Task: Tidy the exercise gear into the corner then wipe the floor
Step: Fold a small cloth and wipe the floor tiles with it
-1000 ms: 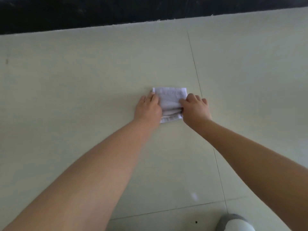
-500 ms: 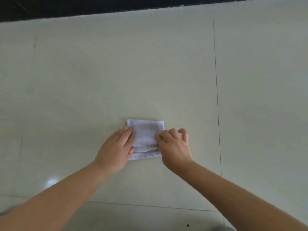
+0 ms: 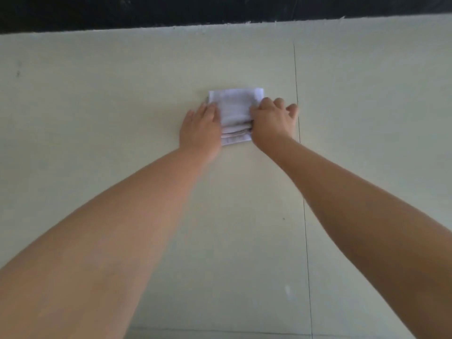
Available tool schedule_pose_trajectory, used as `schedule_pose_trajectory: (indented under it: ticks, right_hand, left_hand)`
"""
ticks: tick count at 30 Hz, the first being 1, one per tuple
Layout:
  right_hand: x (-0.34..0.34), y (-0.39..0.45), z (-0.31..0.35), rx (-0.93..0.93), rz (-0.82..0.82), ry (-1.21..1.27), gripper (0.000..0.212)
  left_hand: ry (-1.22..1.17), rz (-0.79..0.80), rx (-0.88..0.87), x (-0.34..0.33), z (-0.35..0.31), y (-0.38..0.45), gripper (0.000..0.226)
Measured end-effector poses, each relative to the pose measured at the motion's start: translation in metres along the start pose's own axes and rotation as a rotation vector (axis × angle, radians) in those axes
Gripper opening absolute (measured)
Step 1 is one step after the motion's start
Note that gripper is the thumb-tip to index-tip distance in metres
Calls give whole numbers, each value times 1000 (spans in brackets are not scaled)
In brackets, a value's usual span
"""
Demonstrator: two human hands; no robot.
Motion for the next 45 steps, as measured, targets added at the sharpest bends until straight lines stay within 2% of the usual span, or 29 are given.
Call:
schedule_pose_trajectory:
  ticks: [3,5,7,8,10,13,16,18,20,22,24,26,28,29,31,33,36,39,41,44,45]
  right_hand:
    - [-20,-23,57,132,40,73,35]
    - [-40,-60,80,194,80,121,35]
    - [-51,-104,87,239,-24,90,38]
    - [-55,-124,82,205,-45,80,38]
    - [-58,-160,62,179,-25,60,23]
    - [-63,-216,12,167,-17,64,44]
    - [-56,-266,-46,69,-49,31,40]
    - [-50,-290,-80,-63,-40,38,34]
    - [-44,-295,-106,-164,-86,24,36]
    - [-39,-279,-124,-208,-145,-1,37]
    - [-26,-244,-128,-229,-203,5,32]
    - [-15,-206,-121,-278,-143,23,33]
    - [-13,-171,-111,-296,-99,74,33]
    - [-12,-156,-103,-282,-65,99,32]
    - [-10,-139,-82,-229,-53,114,31]
    - [-20,-138,-66,-191,-44,121,32]
    - [-39,-170,-48,-133,-95,61,32]
    - [-52,-226,-46,-65,-148,-5,41]
    - [-59,-265,-57,-51,-116,-11,38]
    - [-51,-306,-93,-116,-75,-4,28]
    - [-45,-312,-107,-148,-70,-19,30]
  left_hand:
    - [-14,8,46,-23,66,-42,56]
    - [-4,2,-13,-38,87,-79,51]
    - [52,58,-64,-51,87,-115,39]
    - [81,74,-107,-52,79,-131,40]
    - [91,58,-217,-54,53,-158,47]
    - [43,-4,-408,-55,-4,-190,43]
    - [-33,-21,-538,-56,-73,-206,42]
    - [-45,-45,-618,-54,-115,-208,43]
    - [-5,-25,-664,-53,-145,-197,57]
    - [34,-69,-673,-49,-160,-176,65]
    - [49,-118,-633,-39,-163,-144,59]
    - [87,-90,-521,-16,-156,-117,48]
    - [186,-95,-478,-10,-141,-93,48]
    - [182,-39,-470,-9,-129,-85,49]
    - [123,45,-342,-6,-102,-79,53]
    - [79,4,-305,-15,-78,-87,50]
    - [72,-52,-436,-33,-61,-122,47]
    - [71,-42,-549,-47,-60,-161,46]
    - [45,-62,-645,-55,-76,-189,47]
    - [-15,5,-707,-69,-121,-217,48]
    - [-27,39,-720,-69,-138,-222,48]
Point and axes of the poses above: each hand's wrist, its own y-axis towards the middle knuckle, its own x-axis out of the back of the hand, z = x × y, the point moved 4 cm from there along y, towards the middle knuckle, and after that the axes turned 4 degrees about x, right-handed, at the moved point
